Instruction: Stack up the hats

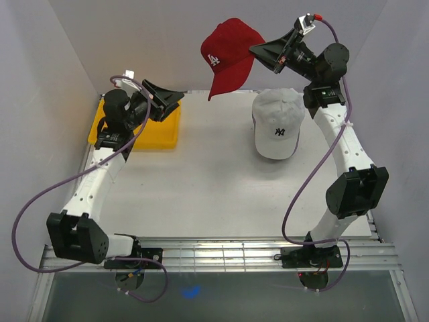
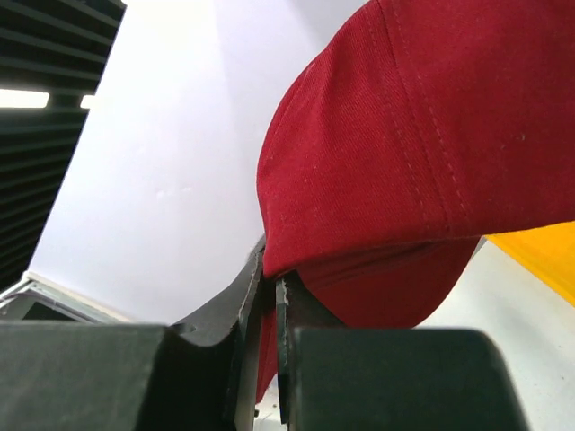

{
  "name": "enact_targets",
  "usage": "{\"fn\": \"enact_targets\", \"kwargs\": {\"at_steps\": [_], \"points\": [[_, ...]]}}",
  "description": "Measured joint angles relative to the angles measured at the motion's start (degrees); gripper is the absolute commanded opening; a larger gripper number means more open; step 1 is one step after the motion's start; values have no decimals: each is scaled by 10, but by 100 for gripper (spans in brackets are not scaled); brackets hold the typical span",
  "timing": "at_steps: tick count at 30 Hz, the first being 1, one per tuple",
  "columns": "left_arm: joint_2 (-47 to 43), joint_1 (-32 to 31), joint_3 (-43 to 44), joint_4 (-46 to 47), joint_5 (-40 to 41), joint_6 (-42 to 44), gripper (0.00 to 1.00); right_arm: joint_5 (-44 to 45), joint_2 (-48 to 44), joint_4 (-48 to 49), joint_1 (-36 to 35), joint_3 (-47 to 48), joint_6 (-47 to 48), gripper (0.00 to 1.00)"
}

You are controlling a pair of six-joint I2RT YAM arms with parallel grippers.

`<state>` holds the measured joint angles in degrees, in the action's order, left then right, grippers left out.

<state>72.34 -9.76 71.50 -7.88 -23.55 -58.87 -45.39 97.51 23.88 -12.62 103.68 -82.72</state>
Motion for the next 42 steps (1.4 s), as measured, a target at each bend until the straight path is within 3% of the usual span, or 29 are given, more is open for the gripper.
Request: {"fn": "enact_targets", "kwargs": {"at_steps": [4, 8, 21, 30, 42], "points": [[80, 2, -18, 155, -93, -94, 68, -17, 0, 79, 19, -25, -72, 8], [141, -8, -16, 256, -134, -159, 68, -29, -3, 139, 22, -42, -111, 8], [193, -83, -18, 529, -126, -311, 68, -39, -19, 280, 40, -151, -200, 8], [193, -105, -31, 594, -115, -331, 68, -38, -28, 367, 56, -185, -259, 8], [193, -113, -74, 594, -118, -318, 69, -33, -30, 398, 62, -192, -290, 8]]}}
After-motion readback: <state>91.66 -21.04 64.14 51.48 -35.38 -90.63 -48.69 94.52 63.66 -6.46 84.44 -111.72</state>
